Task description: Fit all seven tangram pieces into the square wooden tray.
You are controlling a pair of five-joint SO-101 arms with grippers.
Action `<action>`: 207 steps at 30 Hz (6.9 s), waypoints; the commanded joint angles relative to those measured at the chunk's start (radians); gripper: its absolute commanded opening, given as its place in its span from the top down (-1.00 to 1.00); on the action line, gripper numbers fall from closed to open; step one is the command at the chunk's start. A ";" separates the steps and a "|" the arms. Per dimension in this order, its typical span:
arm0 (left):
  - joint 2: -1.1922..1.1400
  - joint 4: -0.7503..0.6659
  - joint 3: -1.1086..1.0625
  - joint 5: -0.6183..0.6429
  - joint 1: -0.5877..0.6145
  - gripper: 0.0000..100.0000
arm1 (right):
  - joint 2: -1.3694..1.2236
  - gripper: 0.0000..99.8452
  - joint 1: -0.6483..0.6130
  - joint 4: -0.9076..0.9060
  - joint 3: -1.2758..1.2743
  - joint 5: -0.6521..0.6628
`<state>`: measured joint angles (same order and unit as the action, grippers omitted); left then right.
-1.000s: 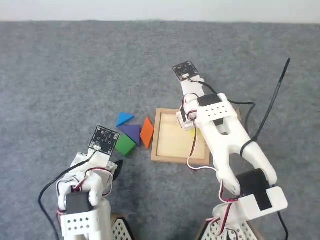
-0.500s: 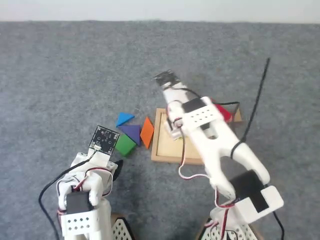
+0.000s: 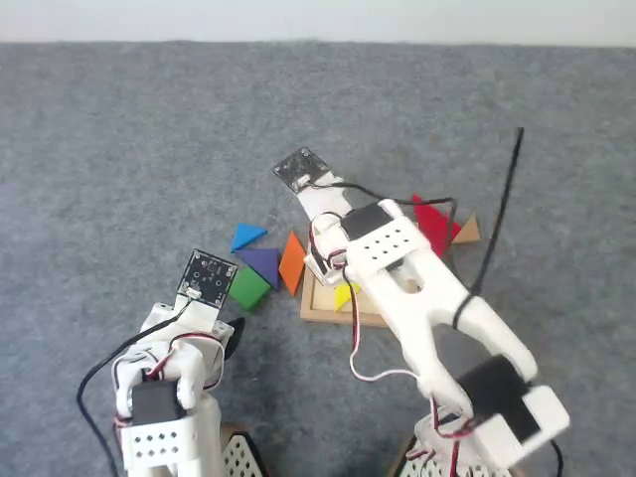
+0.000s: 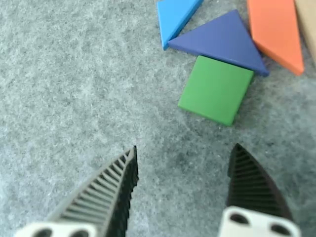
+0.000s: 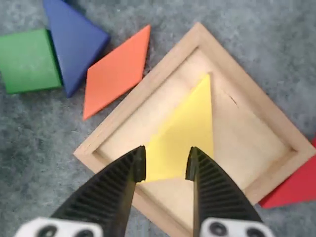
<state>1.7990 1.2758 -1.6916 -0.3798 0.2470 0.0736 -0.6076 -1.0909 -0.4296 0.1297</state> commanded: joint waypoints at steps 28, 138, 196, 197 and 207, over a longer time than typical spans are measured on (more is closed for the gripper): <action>0.018 0.003 0.008 0.006 -0.003 0.43 | -0.346 0.70 0.054 -0.036 0.239 0.106; 0.018 0.003 0.008 0.006 -0.003 0.43 | -0.809 0.49 0.504 -0.271 0.812 0.098; 0.018 0.003 0.008 0.006 -0.003 0.43 | 0.119 0.49 0.294 -0.122 0.041 -0.072; 0.018 0.003 0.008 0.006 -0.003 0.43 | 0.104 0.49 0.294 -0.096 0.020 -0.080; 0.018 0.003 0.008 0.006 -0.003 0.43 | -0.125 0.49 0.288 -0.012 0.149 -0.508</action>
<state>1.7990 1.2758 -1.6916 -0.3798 0.2470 -0.0338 -0.3284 -1.1231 -0.3882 -0.2309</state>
